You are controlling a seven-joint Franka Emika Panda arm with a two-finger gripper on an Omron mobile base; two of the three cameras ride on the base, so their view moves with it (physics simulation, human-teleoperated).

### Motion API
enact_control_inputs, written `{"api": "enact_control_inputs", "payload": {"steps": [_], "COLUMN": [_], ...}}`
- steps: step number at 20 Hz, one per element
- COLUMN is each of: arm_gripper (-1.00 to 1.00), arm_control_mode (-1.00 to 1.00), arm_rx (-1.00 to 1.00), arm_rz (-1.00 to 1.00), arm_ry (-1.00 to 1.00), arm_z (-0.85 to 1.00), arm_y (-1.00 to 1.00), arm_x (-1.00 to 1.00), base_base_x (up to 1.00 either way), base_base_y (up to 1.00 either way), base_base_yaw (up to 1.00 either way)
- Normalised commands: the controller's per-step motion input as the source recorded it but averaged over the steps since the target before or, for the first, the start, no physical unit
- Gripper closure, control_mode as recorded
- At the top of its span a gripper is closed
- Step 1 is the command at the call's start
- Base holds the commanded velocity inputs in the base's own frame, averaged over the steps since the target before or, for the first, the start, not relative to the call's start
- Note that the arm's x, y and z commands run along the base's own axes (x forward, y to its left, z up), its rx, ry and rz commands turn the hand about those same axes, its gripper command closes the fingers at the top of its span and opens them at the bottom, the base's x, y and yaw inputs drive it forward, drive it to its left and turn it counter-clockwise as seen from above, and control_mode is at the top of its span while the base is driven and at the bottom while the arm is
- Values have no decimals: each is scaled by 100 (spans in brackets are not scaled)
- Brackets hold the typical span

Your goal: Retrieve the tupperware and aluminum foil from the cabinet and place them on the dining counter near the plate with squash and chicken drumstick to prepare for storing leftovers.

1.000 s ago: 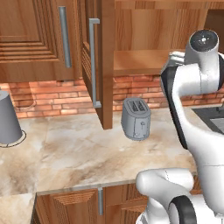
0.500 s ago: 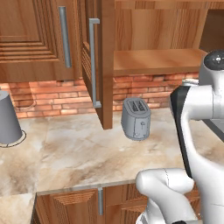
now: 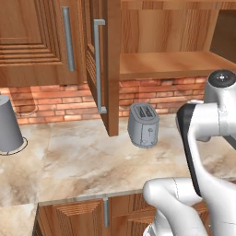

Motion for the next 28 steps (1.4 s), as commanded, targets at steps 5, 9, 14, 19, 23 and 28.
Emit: {"api": "enact_control_inputs", "payload": {"steps": [5, 9, 14, 19, 23, 28], "arm_gripper": [100, 100, 100, 100, 100, 100], "arm_control_mode": [100, 100, 100, 100, 100, 100], "arm_rx": [2, 0, 0, 0, 0, 0], "arm_rz": [8, 0, 0, 0, 0, 0], "arm_ry": [0, 0, 0, 0, 0, 0], "arm_z": [-25, 0, 0, 0, 0, 0], "arm_y": [0, 0, 0, 0, 0, 0], "arm_x": [0, 0, 0, 0, 0, 0], "base_base_x": [-3, -61, -100, -88, -11, 9], "base_base_y": [0, 0, -14, -36, -39, -47], "base_base_yaw": [2, 3, -17, -52, -71, -74]}}
